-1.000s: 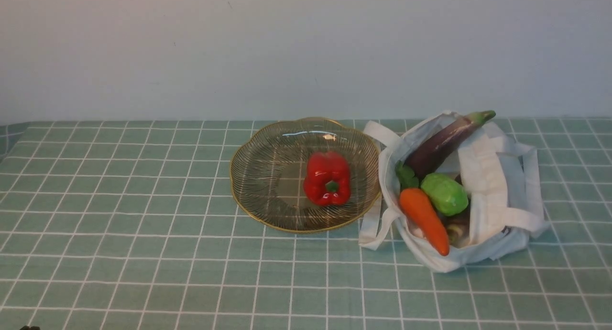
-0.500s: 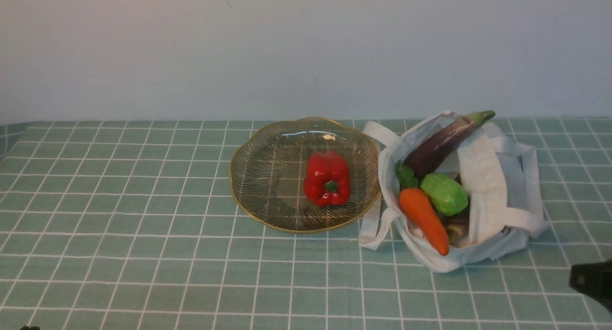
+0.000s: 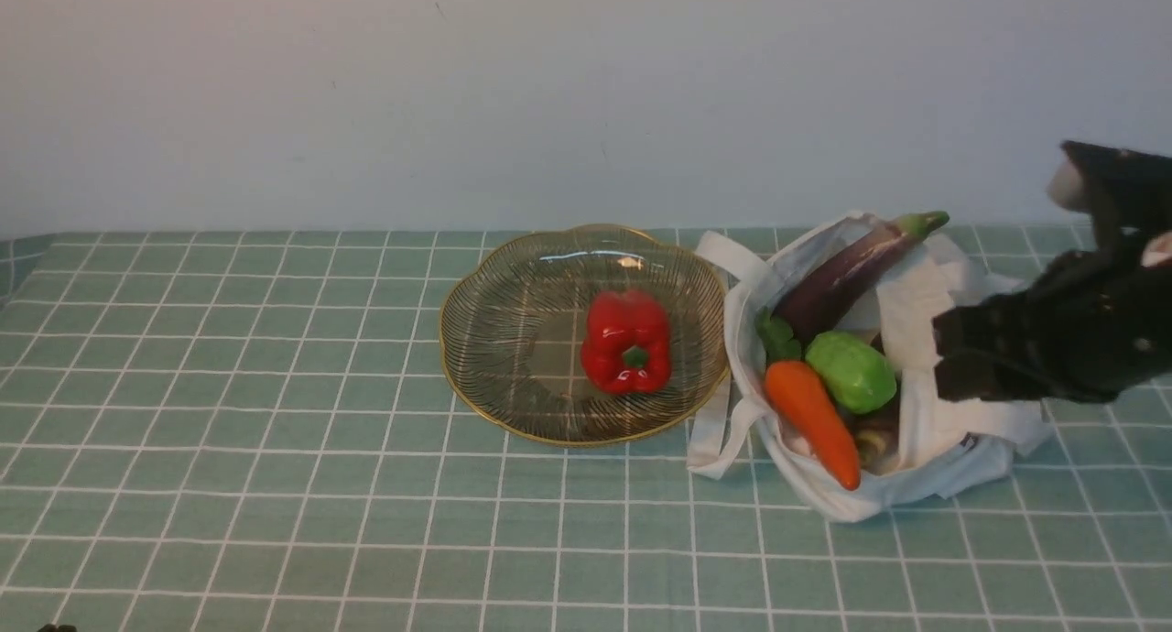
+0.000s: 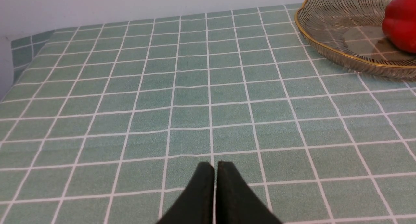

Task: Take vegetables from cloth bag on blue coffee tablecloth place on plate.
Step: 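Reach into the white cloth bag and grasp a vegetable inside with the right gripper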

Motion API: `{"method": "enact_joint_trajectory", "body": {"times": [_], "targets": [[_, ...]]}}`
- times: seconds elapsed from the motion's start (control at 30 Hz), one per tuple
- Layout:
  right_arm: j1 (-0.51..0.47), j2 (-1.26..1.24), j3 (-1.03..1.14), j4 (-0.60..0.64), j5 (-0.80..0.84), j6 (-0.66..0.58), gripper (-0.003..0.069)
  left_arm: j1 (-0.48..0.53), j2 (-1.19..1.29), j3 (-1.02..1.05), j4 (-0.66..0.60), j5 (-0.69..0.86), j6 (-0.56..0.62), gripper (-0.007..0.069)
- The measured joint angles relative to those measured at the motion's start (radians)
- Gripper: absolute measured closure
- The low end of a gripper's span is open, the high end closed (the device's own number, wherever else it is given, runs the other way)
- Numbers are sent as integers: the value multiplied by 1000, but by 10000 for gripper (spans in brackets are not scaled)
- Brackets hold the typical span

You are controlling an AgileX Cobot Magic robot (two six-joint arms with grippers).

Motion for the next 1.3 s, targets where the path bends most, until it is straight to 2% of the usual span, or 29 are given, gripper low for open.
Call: {"method": "enact_joint_trajectory", "body": {"times": [0.03, 0.07, 0.13, 0.2, 0.27, 0.5, 0.93, 1.17, 1.3], "targets": [[8, 66, -73, -49, -1, 38, 365, 0, 0, 0, 0, 0, 0, 629], [9, 98, -111, -83, -4, 69, 337, 0, 0, 0, 0, 0, 0, 629], [9, 135, -156, -129, -11, 107, 300, 0, 0, 0, 0, 0, 0, 629], [9, 220, -250, -257, -45, 228, 245, 0, 0, 0, 0, 0, 0, 629], [9, 266, -288, -316, -77, 316, 223, 0, 0, 0, 0, 0, 0, 629], [9, 386, -341, -381, -216, 506, 209, 0, 0, 0, 0, 0, 0, 629], [9, 466, -341, -425, -374, 554, 208, 0, 0, 0, 0, 0, 0, 629], [9, 495, -341, -528, -437, 708, 208, 0, 0, 0, 0, 0, 0, 629], [9, 496, -342, -559, -482, 748, 210, 0, 0, 0, 0, 0, 0, 629]]}}
